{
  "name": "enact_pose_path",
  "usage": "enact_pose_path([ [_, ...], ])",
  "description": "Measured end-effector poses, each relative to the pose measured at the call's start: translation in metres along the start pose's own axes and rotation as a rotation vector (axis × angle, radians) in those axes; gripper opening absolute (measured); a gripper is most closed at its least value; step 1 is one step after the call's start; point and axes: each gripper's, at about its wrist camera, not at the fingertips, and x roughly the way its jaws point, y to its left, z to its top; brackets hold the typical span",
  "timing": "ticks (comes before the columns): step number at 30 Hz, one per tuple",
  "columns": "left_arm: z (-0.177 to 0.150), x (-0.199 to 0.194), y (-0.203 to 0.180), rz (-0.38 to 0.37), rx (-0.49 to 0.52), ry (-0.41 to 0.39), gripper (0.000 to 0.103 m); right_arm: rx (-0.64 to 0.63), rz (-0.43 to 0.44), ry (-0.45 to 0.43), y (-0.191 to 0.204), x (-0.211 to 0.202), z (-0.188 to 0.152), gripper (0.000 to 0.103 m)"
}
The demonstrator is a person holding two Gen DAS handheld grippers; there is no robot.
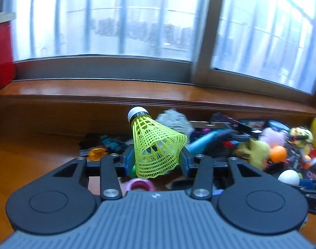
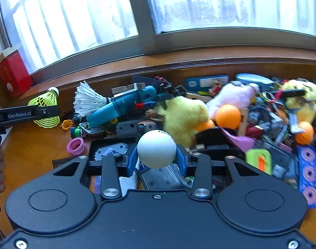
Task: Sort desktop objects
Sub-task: 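Lift the shuttlecock with the left gripper toward the box while the right gripper lifts the white ball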
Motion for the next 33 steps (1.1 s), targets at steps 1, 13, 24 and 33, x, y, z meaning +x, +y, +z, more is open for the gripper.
enact_pose_path([
  [1, 0.0, 0.0, -0.004, -0.016, 0.013, -0.002, 0.048, 0.009, -0.013, -0.006, -0.001, -0.006, -0.004, 0.038],
  [13, 0.001, -0.011, -0.086, -0.106, 0.168, 0.01, 0.049, 0.089, -0.067, -0.108, -0.026, -0.068, -0.04, 0.038],
  [24, -0.033, -0.017, -0.203, -0.212, 0.239, 0.081, 0.049, 0.185, -0.105, -0.104, -0.104, -0.123, -0.084, 0.038],
  [33, -0.036, -0.002, -0.263, -0.268, 0.282, 0.067, 0.049, 0.267, -0.135, -0.134, -0.174, -0.146, -0.081, 0.038],
])
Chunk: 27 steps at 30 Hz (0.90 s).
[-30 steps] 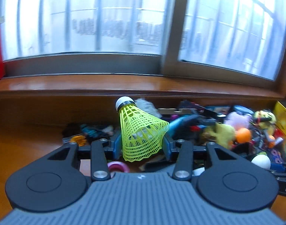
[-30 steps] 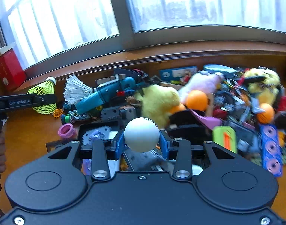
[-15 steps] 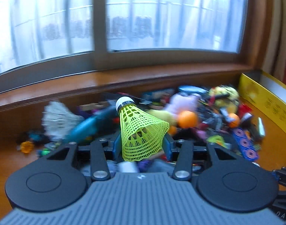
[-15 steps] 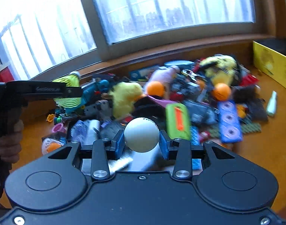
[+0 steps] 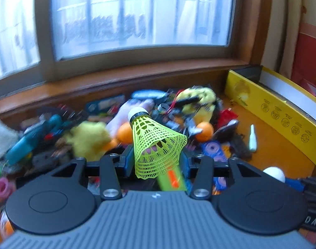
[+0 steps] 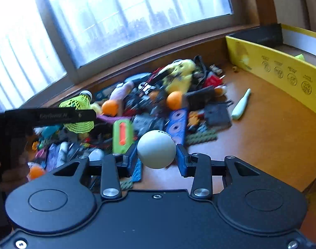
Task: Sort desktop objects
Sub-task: 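Lift the shuttlecock with the left gripper toward the box while the right gripper lifts the white ball, then lower both tools into the box and open both grippers to release shuttlecock and ball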
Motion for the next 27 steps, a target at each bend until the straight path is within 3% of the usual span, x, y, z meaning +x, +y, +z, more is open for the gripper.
enact_pose_path([
  [6, 0.024, 0.032, -0.03, -0.072, 0.016, -0.025, 0.049, -0.024, -0.086, -0.057, -0.025, -0.004, 0.029, 0.038],
  [10, 0.041, 0.045, -0.062, -0.125, 0.065, -0.045, 0.049, 0.044, -0.114, -0.078, -0.054, -0.01, 0.045, 0.038],
  [15, 0.06, 0.065, -0.118, -0.151, 0.091, -0.073, 0.049, 0.017, -0.148, -0.108, -0.094, -0.02, 0.07, 0.038],
  [27, 0.102, 0.125, -0.266, -0.276, 0.172, -0.046, 0.049, 0.056, -0.236, -0.139, -0.225, -0.049, 0.121, 0.038],
])
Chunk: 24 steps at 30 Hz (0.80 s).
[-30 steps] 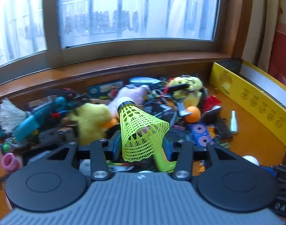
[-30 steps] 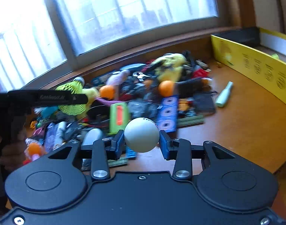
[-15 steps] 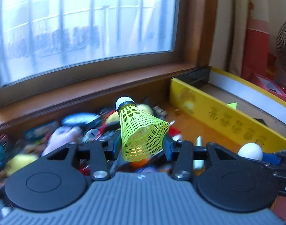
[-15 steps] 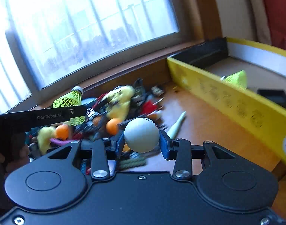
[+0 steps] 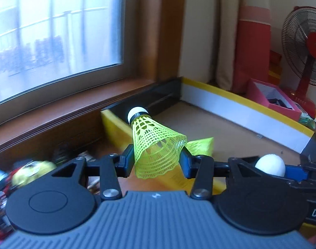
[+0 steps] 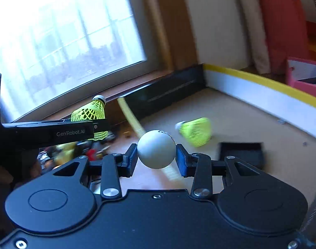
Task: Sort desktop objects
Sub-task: 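Lower both tools into the box and open both grippers to release shuttlecock and ball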
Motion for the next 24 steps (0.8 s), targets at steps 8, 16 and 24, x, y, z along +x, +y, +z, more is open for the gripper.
enact_pose_path([
  [8, 0.023, 0.06, -0.059, -0.051, 0.02, 0.05, 0.051, 0.053, -0.088, 0.018, -0.077, 0.004, 0.021, 0.038],
  [16, 0.029, 0.092, -0.088, -0.018, 0.028, 0.104, 0.057, 0.107, -0.115, 0.076, -0.126, 0.017, 0.027, 0.038],
  [24, 0.03, 0.097, -0.097, 0.023, 0.028, 0.134, 0.07, 0.145, -0.129, 0.1, -0.147, 0.025, 0.026, 0.04],
])
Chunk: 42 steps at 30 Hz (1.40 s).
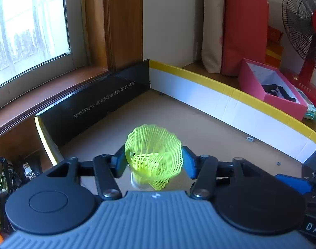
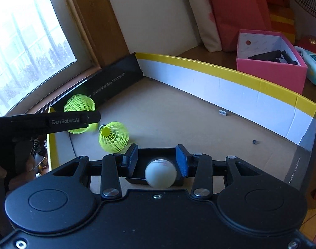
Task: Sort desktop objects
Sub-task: 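Lower both tools into the box and open both grippers to release shuttlecock and ball, then withdraw both open tools from the box back over the pile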
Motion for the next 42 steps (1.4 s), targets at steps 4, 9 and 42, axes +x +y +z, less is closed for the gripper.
enact_pose_path([
  [4, -0.001, -0.001, -0.003, 0.027, -0.007, 0.012, 0.088, 0.004, 0.007, -0.007, -0.003, 0.001, 0.002, 0.046],
  [9, 0.0, -0.005, -0.008, 0.063, -0.003, 0.003, 0.103, 0.014, 0.004, -0.01, -0.008, 0.0, 0.003, 0.063],
  [42, -0.027, -0.052, 0.016, 0.231, -0.074, 0.043, 0.103, -0.016, 0.009, 0.02, 0.003, -0.001, -0.002, 0.087],
])
